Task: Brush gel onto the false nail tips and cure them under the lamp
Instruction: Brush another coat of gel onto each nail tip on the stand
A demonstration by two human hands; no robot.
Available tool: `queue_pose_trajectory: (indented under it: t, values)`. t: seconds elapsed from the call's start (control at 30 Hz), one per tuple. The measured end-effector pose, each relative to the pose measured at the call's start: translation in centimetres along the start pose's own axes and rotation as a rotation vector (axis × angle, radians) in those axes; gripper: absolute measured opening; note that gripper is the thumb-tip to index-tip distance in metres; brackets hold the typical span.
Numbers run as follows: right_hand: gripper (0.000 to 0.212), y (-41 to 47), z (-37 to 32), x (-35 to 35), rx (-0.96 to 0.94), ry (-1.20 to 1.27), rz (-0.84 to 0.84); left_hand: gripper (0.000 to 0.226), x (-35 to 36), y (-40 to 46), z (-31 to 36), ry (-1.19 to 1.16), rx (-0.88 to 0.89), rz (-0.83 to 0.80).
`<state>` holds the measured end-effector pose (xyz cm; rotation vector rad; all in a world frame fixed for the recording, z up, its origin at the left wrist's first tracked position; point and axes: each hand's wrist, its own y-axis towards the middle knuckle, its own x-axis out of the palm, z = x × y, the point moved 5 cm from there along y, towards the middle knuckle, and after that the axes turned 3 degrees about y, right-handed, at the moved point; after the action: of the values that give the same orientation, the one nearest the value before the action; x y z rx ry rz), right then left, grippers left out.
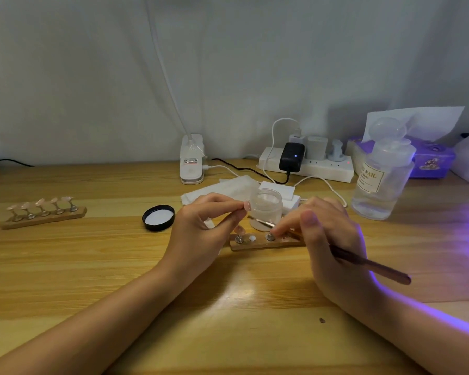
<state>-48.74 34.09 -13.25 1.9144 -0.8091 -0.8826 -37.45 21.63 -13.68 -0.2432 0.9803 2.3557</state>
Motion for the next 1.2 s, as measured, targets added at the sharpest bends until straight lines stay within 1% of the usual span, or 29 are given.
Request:
queue_pose_trajectory:
  t: [0.13, 0.2, 0.3, 0.4, 0.53, 0.67, 0.77, 0.9, 0.97, 1.07, 1.13, 1.2]
  values:
    - [0.049, 0.26, 0.16, 0.42, 0.016, -0.052, -0.032, 0.018, 0.02, -0.01, 0.05, -0.008, -0.022, -0.005]
    - [0.052, 0.21, 0.33, 0.57, 0.025, -0.04, -0.044, 0.019, 0.0, 0.04, 0.11, 0.005, -0.024, -0.003]
    - [0.058, 0.04, 0.44, 0.17, 0.038, -0.004, -0.011, 0.02, -0.02, 0.0, 0.14, 0.009, -0.031, -0.012]
    - [0.057, 0.09, 0.3, 0.1, 0.036, 0.0, -0.006, 0.02, -0.08, -0.05, 0.21, 0.006, -0.035, -0.01]
    - [0.051, 0.25, 0.32, 0.6, 0.056, -0.019, -0.058, 0.02, -0.05, -0.01, 0.23, 0.004, -0.036, -0.009]
    - [0.056, 0.05, 0.39, 0.07, 0.081, 0.046, -0.022, 0.02, -0.1, -0.07, 0.29, 0.014, -0.033, -0.013]
    - [0.052, 0.29, 0.26, 0.13, 0.071, 0.042, -0.009, 0.02, -0.13, -0.06, 0.4, 0.012, -0.025, -0.019]
    - [0.05, 0.3, 0.32, 0.56, 0.074, 0.003, -0.069, 0.019, -0.12, -0.12, 0.37, 0.001, -0.031, -0.021]
    - [0.048, 0.13, 0.35, 0.24, 0.092, 0.01, -0.051, 0.019, -0.11, -0.1, 0.38, 0.003, -0.034, -0.022]
    - [0.039, 0.06, 0.28, -0.18, 0.116, 0.042, -0.011, 0.02, -0.09, -0.05, 0.43, 0.007, -0.028, -0.023]
    - [0.039, 0.15, 0.19, -0.13, 0.111, 0.042, -0.013, 0.019, -0.08, -0.04, 0.39, 0.004, -0.03, -0.024]
    - [0.044, 0.28, 0.09, 0.18, 0.094, 0.018, -0.043, 0.019, -0.03, -0.02, 0.38, 0.0, -0.032, -0.029]
